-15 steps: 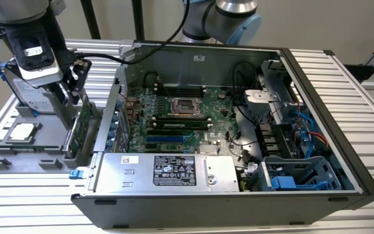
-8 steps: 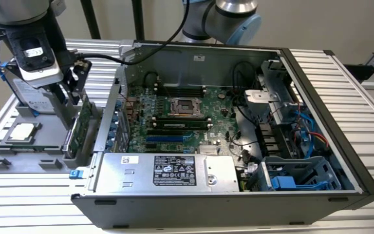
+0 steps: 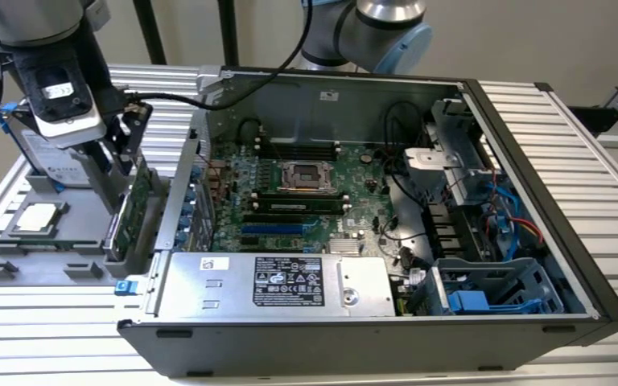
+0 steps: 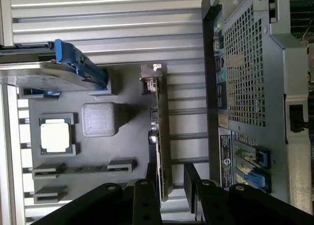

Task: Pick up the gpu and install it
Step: 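Pick up the gpu and move the gpu toward the slot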

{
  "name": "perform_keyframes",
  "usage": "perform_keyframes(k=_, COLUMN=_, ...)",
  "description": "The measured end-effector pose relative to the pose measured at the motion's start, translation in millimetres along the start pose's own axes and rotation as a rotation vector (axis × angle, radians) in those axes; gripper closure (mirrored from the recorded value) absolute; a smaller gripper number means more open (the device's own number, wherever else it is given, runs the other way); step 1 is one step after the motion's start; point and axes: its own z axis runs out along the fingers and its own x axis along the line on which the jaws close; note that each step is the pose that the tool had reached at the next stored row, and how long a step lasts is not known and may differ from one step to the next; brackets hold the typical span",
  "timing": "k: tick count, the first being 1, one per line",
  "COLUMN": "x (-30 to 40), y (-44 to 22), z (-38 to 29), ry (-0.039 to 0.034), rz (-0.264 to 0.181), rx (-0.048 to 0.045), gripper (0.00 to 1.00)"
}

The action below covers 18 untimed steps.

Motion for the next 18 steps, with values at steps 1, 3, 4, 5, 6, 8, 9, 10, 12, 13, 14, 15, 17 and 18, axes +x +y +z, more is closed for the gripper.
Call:
perform_keyframes(k=1, x=0.0, y=0.0, z=0.6, ry=0.0000, rz=0.000, rx=0.0001, gripper=1.00)
perform_keyframes(k=3, x=0.0, y=-0.1, z=1.9, ry=0.0000, rz=0.000, rx=0.0001, gripper=1.00)
perform_keyframes(k=4, x=0.0, y=-0.1, z=2.5, ry=0.0000, rz=0.000, rx=0.0001, gripper=1.00)
perform_keyframes(k=5, x=0.1, y=-0.2, z=3.1, ry=0.0000, rz=0.000, rx=0.0002, gripper=1.00)
perform_keyframes(k=6, x=0.1, y=-0.2, z=3.7, ry=0.0001, rz=0.000, rx=0.0002, gripper=1.00)
perform_keyframes(k=8, x=0.1, y=-0.2, z=4.7, ry=0.0000, rz=0.000, rx=0.0002, gripper=1.00)
perform_keyframes(k=9, x=0.1, y=-0.3, z=5.3, ry=0.0000, rz=0.000, rx=0.0002, gripper=1.00)
perform_keyframes(k=10, x=0.1, y=-0.3, z=5.8, ry=0.0001, rz=0.000, rx=0.0002, gripper=1.00)
perform_keyframes(k=12, x=0.1, y=-0.3, z=6.9, ry=-0.0001, rz=0.000, rx=0.0001, gripper=1.00)
perform_keyframes(k=13, x=0.1, y=-0.4, z=7.4, ry=0.0000, rz=0.000, rx=0.0001, gripper=1.00)
perform_keyframes(k=14, x=0.1, y=-0.4, z=7.9, ry=0.0000, rz=0.000, rx=0.0002, gripper=1.00)
perform_keyframes(k=15, x=0.1, y=-0.4, z=8.4, ry=0.0000, rz=0.000, rx=0.0002, gripper=1.00)
perform_keyframes(k=17, x=0.2, y=-0.5, z=9.4, ry=0.0000, rz=0.000, rx=0.0001, gripper=1.00)
perform_keyframes(k=18, x=0.2, y=-0.5, z=10.0, ry=0.0000, rz=0.000, rx=0.0002, gripper=1.00)
